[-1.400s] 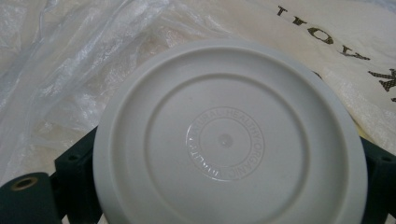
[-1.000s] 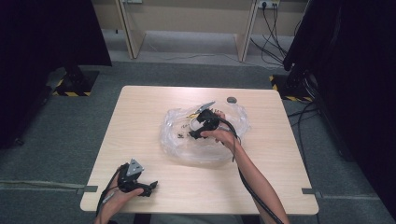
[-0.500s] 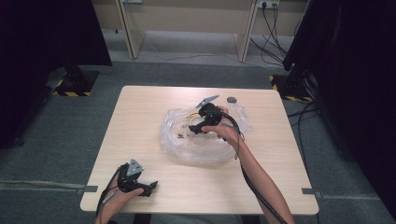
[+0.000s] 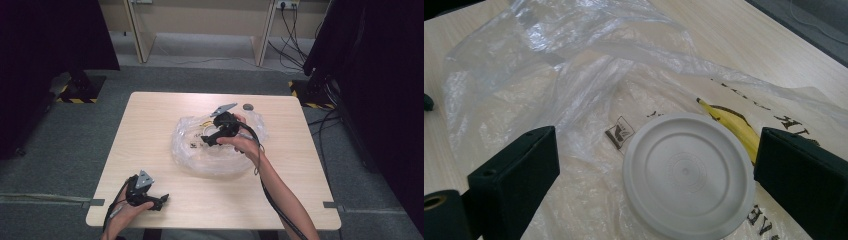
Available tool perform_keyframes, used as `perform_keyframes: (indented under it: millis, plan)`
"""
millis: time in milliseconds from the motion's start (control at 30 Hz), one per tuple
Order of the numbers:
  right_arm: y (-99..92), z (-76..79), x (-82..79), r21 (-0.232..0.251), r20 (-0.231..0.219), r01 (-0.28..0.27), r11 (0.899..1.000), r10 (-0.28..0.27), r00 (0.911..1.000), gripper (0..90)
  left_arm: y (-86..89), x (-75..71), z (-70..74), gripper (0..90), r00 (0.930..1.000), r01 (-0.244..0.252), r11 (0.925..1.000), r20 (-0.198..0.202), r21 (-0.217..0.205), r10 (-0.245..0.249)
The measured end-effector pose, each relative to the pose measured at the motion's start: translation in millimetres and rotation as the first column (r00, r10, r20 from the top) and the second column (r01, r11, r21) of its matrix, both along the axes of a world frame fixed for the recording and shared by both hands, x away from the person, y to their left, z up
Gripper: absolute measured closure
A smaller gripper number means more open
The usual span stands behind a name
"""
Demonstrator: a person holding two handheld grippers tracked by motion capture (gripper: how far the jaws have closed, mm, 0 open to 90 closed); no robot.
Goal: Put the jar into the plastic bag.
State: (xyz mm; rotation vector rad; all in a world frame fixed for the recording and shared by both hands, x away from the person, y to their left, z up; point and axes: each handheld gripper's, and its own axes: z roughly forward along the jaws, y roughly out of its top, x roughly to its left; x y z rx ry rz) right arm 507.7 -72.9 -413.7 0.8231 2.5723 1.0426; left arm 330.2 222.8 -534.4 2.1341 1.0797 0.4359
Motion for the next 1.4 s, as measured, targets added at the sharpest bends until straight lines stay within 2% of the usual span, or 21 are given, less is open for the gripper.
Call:
perform_keyframes:
  millis: [600, 1400]
  plan:
    - [-10.8, 13.2, -32.7, 0.059, 0.033, -0.038, 0.998, 0.036, 0.9988, 5.0, 0.0, 0.0, 0.0, 0.0, 1.0, 0.0, 1.0, 0.0, 0.0, 0.0]
    - [-11.1, 9.8, -73.5, 0.096, 0.066, -0.112, 0.989, 0.106, 0.9921, 5.1, -0.1, 0.0, -0.2, 0.0, 1.0, -0.001, 1.0, 0.001, -0.001, 0.001]
